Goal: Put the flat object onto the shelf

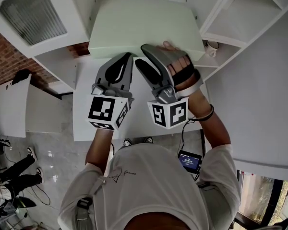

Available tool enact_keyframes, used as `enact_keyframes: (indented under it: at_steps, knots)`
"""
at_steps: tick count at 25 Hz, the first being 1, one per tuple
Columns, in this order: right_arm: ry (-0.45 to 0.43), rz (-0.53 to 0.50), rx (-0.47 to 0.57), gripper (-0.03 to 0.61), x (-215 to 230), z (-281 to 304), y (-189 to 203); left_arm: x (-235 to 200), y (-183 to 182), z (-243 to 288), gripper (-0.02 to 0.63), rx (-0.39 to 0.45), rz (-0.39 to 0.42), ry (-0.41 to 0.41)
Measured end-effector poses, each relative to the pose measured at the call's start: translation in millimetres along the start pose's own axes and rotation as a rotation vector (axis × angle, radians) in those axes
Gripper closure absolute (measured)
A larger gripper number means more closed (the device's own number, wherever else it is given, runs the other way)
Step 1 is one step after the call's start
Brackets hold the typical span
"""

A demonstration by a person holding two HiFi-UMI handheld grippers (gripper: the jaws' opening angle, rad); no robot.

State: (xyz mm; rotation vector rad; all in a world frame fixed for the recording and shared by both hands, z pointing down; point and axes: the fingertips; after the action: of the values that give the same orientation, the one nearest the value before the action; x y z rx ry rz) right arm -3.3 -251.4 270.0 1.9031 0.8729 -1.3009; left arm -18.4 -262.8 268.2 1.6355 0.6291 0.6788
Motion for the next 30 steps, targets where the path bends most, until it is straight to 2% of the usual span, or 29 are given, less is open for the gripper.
enact_keyframes:
  at_steps: [4, 6, 10, 21, 30]
  knots:
    - [0.028, 0.069, -0.039, 0.306, 9.7, -10.9, 12.9, -3.1, -0.6, 3.4, 0.6, 0.001, 0.002, -0.006]
    - [0.048, 0.096, -0.067, 0.389, 12.9, -15.9, 21.7, -3.8, -0.6, 4.6, 0.6, 0.0, 0.001, -0.005]
    - [0.06, 0.143, -0.117, 0.4, 14.8, -23.0, 36.7, -6.1, -0.5, 4.6, 0.6, -0.001, -0.003, -0.01]
    - [0.105, 0.284, -0.216, 0.496, 17.1, -37.5, 64.0, -7.9, -0.4, 5.6, 0.6, -0.01, 0.003, -0.012]
    - [0.122, 0.299, -0.257, 0.517, 13.7, -32.2, 76.8, -13.8, 1.1, 6.8, 0.6, -0.017, 0.011, -0.028]
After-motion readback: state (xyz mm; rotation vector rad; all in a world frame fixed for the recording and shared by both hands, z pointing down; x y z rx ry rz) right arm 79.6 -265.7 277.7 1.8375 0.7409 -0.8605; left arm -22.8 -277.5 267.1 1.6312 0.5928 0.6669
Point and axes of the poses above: the fingertips, and each gripper's own axes: z forward along the fingers, x to its right, y out of its underside, and after that the axes turned 13 degrees about y, right-handed
